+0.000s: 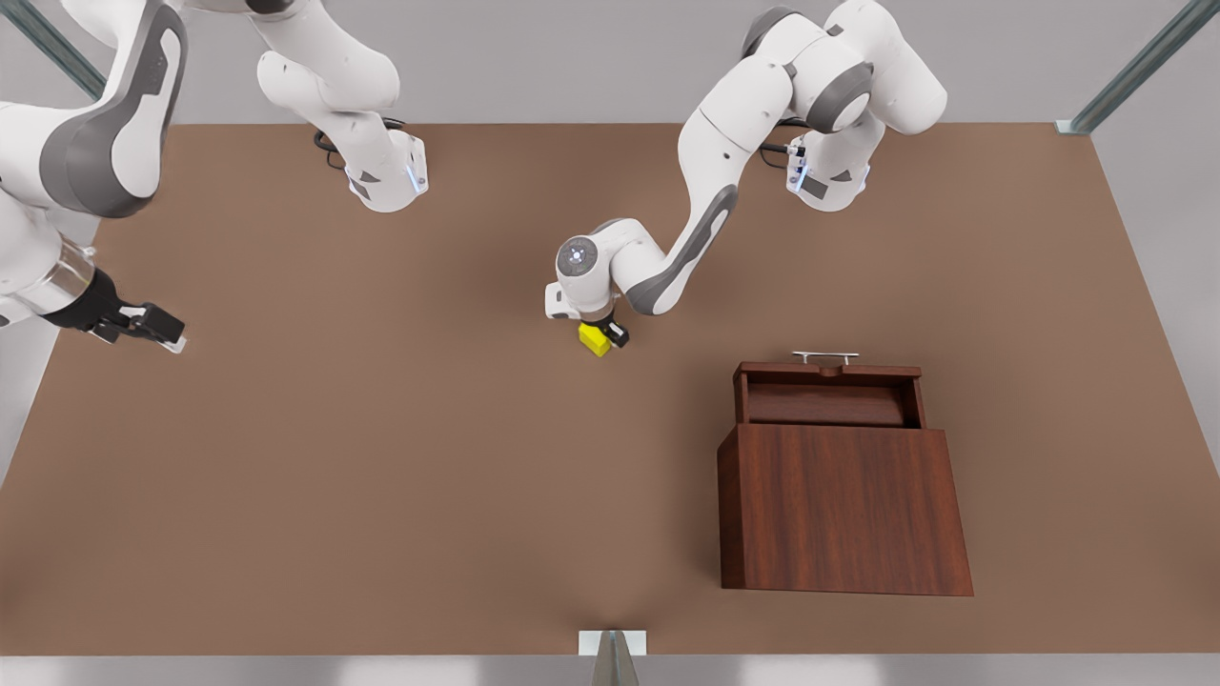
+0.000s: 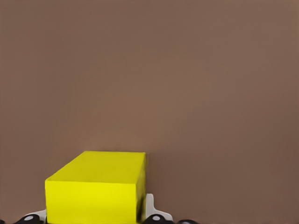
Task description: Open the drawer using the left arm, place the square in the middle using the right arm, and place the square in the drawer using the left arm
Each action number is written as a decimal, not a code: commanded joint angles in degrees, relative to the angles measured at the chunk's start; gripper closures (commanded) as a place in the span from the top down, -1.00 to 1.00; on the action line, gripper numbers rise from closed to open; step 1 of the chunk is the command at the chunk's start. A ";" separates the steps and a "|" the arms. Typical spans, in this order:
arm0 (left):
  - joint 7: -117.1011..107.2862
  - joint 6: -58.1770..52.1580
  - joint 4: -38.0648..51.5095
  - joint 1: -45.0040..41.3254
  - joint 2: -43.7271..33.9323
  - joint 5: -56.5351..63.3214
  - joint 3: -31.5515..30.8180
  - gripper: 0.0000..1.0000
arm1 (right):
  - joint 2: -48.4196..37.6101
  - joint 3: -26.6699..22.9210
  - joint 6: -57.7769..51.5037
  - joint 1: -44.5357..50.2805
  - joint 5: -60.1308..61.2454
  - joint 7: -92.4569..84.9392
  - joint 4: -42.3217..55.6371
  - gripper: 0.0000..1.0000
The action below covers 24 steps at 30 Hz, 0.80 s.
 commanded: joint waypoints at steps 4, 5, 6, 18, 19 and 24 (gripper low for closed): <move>-0.09 0.44 0.00 0.00 0.21 0.07 0.00 0.38 | 0.80 0.10 -0.62 1.63 -0.05 0.00 0.00 1.00; -0.09 0.44 0.09 0.00 0.21 0.07 0.00 0.34 | 0.89 0.10 -0.44 1.63 -0.05 0.00 0.00 1.00; -0.09 0.44 0.09 0.09 0.21 0.07 0.00 0.32 | 0.89 0.10 -0.26 1.54 0.04 0.00 0.53 1.00; 17.83 -17.66 0.88 0.70 -17.10 -5.55 11.42 0.29 | 3.35 0.19 0.00 2.60 0.13 0.35 2.11 1.00; 23.02 -20.39 0.79 0.70 -18.94 -7.39 14.15 0.29 | 3.35 0.19 0.00 2.60 0.13 0.35 2.11 1.00; 47.71 -28.39 0.26 0.70 -23.43 -11.79 28.65 0.29 | 3.44 0.19 0.00 2.60 0.13 0.35 2.11 1.00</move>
